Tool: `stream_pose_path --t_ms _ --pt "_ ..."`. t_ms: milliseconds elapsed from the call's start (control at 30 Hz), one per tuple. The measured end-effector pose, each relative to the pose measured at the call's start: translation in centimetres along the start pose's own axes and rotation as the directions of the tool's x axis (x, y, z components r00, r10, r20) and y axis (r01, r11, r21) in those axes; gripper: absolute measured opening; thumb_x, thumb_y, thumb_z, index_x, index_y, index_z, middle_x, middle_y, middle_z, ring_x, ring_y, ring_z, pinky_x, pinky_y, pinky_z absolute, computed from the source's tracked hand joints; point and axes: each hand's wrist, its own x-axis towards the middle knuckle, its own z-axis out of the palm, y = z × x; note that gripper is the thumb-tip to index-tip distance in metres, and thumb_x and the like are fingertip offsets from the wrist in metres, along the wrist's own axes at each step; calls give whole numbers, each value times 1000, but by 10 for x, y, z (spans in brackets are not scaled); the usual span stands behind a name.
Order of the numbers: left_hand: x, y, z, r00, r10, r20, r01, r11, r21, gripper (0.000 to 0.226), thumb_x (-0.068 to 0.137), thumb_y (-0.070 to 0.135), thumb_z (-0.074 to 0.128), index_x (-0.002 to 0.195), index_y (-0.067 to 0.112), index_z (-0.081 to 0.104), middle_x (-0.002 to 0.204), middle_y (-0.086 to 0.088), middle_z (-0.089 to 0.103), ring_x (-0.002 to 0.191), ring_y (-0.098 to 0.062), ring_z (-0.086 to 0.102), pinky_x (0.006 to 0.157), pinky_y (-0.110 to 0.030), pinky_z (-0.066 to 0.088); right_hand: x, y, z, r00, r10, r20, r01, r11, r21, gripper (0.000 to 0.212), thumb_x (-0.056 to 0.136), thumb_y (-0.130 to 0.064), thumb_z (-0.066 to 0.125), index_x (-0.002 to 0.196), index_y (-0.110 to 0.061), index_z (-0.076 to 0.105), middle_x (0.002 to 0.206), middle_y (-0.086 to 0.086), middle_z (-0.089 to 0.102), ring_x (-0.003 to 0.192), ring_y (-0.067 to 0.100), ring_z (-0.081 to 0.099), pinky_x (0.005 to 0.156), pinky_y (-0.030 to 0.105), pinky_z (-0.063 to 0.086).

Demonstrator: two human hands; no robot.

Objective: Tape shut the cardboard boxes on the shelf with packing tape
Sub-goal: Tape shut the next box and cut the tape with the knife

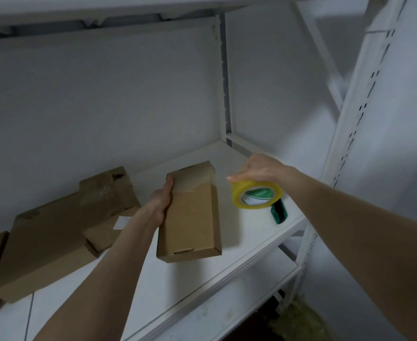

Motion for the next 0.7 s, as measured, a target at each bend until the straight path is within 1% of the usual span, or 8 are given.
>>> stream_pose_path --t_ms 200,267,333,400,533,567,633,700 --pt "0 -5 -3 985 -106 138 118 990 -76 67 88 69 38 102 8 62 73 -11 70 63 -25 67 52 -31 55 2 -6 6 999 -11 -50 18 988 152 46 84 -54 68 57 -30 39 57 -16 41 55 1 42 49 18 29" --pt "0 -10 0 965 -157 212 181 978 -98 74 87 72 36 111 7 62 78 -13 70 61 -25 69 51 -33 57 5 -5 10 999 16 -32 -11 987 162 44 84 -56 66 60 -23 48 63 -10 47 58 5 45 52 19 35" --pt "-2 -14 5 946 -176 272 214 970 -116 76 88 71 33 116 7 61 83 -15 70 65 -27 69 54 -35 58 7 -5 15 999 33 1 -32 987 156 52 81 -63 64 89 -11 67 87 2 62 71 11 54 70 25 50" --pt "-3 -18 11 945 -180 272 224 964 -144 75 89 70 32 118 7 60 85 -16 69 70 -27 68 58 -35 58 9 -8 18 997 76 14 -77 975 207 72 78 -68 63 117 -8 64 113 10 64 80 15 57 84 31 52" --pt "-5 -14 28 981 -121 151 130 990 -49 70 94 63 32 115 4 62 95 -17 68 87 -31 65 77 -40 54 10 -17 17 993 117 -27 -106 961 256 90 72 -72 66 135 -8 52 135 12 54 115 27 57 96 35 49" --pt "-6 -10 34 992 -79 96 79 997 1 65 98 57 32 115 2 61 94 -16 66 87 -31 64 79 -40 53 11 -18 16 992 122 -27 -110 956 271 87 73 -70 68 133 -8 53 134 12 54 114 27 57 94 34 49" --pt "-12 1 44 1000 10 27 -12 996 84 60 101 48 33 116 -3 59 87 -15 64 87 -32 62 82 -42 52 10 -21 13 995 97 -33 -83 951 297 61 77 -60 71 115 -14 59 115 6 59 92 19 58 79 28 47" --pt "-17 15 51 996 68 49 -73 992 102 67 96 58 36 118 -1 59 93 -15 66 97 -35 62 93 -49 49 9 -22 12 995 81 -53 -65 966 248 41 79 -52 74 96 -22 53 89 -5 54 74 11 50 66 23 40"
